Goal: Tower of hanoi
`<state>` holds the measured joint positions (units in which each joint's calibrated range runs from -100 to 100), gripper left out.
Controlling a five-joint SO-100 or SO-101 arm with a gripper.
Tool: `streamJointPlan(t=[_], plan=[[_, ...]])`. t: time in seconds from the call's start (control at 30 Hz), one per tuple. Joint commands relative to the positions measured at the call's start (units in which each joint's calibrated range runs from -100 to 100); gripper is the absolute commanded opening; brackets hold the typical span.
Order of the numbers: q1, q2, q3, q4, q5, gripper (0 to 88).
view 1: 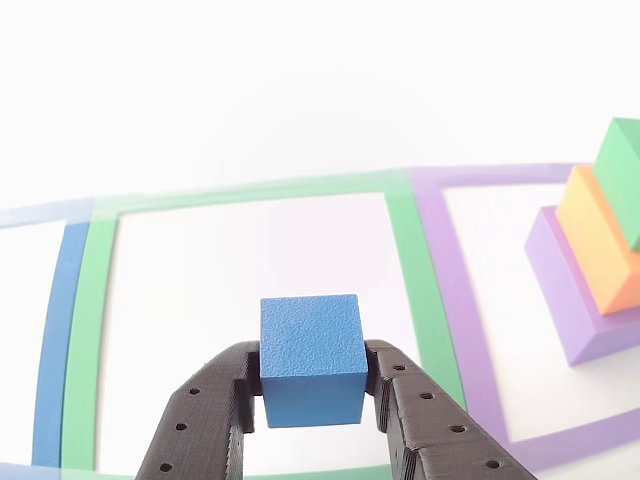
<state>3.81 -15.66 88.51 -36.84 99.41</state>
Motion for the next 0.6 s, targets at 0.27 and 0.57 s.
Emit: streamJointPlan(t=[0.27, 0.57], plan=[[-3.1, 16.8, -4.1, -16.7, 0.6, 2.8], [-3.3, 26.0, -10.1, -21.1, 0.6, 4.2]])
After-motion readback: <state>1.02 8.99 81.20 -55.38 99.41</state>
